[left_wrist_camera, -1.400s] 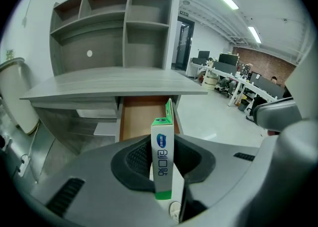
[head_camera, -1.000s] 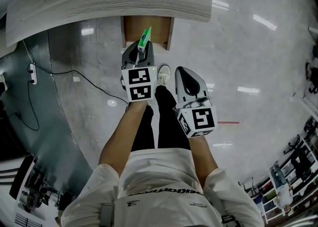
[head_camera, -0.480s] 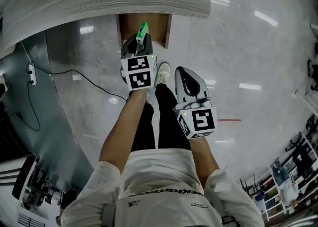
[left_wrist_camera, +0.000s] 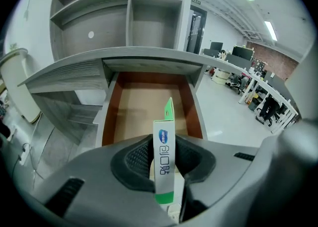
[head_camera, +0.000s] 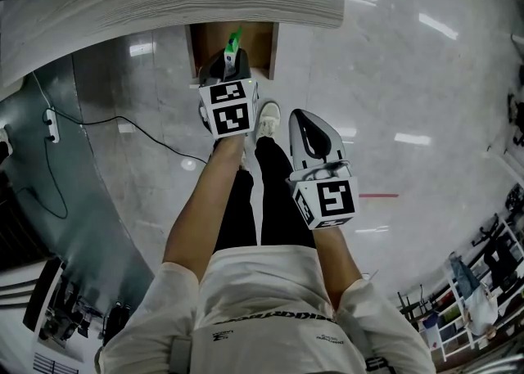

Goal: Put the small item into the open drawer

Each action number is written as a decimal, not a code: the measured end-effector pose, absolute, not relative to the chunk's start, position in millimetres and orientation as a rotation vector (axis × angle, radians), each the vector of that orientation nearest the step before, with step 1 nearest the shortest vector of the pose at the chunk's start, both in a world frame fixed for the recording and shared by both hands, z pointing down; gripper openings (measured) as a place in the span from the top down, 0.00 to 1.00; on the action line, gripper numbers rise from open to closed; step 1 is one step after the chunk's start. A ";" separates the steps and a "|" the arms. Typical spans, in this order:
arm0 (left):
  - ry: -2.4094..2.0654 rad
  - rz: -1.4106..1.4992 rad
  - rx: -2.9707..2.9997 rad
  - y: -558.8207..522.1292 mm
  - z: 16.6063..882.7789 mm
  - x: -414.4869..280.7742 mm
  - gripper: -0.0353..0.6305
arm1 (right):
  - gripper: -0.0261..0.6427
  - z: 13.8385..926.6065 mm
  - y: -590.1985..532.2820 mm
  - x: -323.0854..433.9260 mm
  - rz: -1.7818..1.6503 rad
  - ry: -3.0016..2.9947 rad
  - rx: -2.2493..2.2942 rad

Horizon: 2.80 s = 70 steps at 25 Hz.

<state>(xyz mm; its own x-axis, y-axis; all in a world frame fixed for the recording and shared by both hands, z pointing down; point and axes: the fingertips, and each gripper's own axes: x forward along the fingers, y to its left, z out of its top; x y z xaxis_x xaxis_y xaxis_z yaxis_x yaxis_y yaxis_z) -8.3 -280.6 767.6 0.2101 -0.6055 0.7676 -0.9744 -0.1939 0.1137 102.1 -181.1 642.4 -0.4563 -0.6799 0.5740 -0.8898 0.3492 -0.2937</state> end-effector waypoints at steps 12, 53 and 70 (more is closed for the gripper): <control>-1.443 0.816 1.844 -287.6 788.2 -2.0 0.79 | 0.92 653.9 -184.3 110.8 0.862 -2.245 1.397; -1.423 0.667 2.121 -202.8 553.9 -7.7 0.85 | 0.92 479.6 -149.5 74.1 0.706 -2.344 1.522; -1.430 0.540 2.331 -136.1 419.6 -22.5 0.92 | 0.92 364.1 -107.0 51.2 0.562 -2.432 1.525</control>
<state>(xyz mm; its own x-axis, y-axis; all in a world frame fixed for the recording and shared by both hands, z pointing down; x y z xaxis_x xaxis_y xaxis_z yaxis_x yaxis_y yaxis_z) -22.5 -136.1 419.6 0.4173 -0.7644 0.4914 -0.8985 -0.4280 0.0973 51.2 -107.0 364.1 -0.4393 -0.8154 0.3770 -0.8981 0.3898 -0.2035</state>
